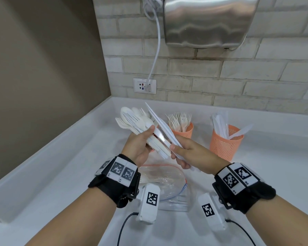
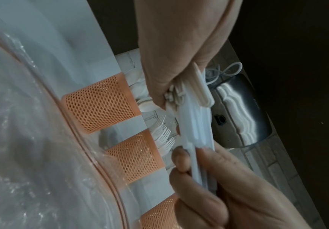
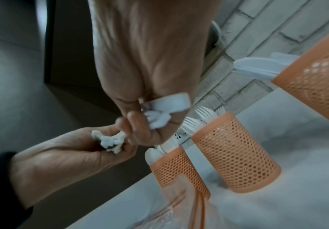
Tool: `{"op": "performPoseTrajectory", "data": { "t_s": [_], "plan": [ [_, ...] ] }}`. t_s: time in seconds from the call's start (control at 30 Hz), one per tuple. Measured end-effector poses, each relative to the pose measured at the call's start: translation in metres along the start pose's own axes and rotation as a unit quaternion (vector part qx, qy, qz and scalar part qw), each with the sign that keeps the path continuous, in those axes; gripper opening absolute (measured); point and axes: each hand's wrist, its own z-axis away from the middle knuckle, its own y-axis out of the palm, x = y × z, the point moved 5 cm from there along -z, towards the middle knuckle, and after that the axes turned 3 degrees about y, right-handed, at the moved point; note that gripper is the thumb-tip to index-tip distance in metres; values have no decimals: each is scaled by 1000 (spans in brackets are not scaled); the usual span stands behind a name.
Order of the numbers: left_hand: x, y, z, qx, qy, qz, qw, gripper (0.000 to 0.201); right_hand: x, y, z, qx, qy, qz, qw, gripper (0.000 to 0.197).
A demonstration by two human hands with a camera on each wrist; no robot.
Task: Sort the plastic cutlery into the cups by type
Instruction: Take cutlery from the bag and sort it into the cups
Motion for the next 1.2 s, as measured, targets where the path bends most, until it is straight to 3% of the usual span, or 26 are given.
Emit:
{"op": "performPoseTrajectory", "data": {
  "t_s": [0.17,0.37,0.5,0.63,0.7,0.8,0.9,1.0,1.1,1.2],
  "plan": [
    [-4,-1,-1,-31,-5,44,999,13,-10,-8,4,9,30,-73,997,31],
    [-3,12,-5,-21,-3,49,999,31,-23,-14,10,-14,19,-5,1000,24],
    [8,15,-11,-54,-11,67,996,43,-21,-38,19,-56,13,35,998,17],
    [11,30,-11,-56,-17,73,996,14,-12,-69,23,-76,5,100,992,20],
    [9,34,-12,-72,-8,89,993,16,-15,-79,23,-60,18,119,991,25],
    [6,34,-16,-80,8,89,993,24,-10,-106,25,-139,-5,99,985,18],
    [10,37,-14,-57,0,48,997,16,9,-140,26,-292,-91,82,948,15],
    [21,45,-12,-19,-27,15,999,13,11,-160,18,-362,-147,57,919,11],
    [24,53,-11,5,-32,-5,999,11,-16,-167,1,-366,-99,38,925,9],
    [23,56,-10,26,-26,-5,999,11,-49,-168,-8,-365,-16,-29,930,19]
  ]
}}
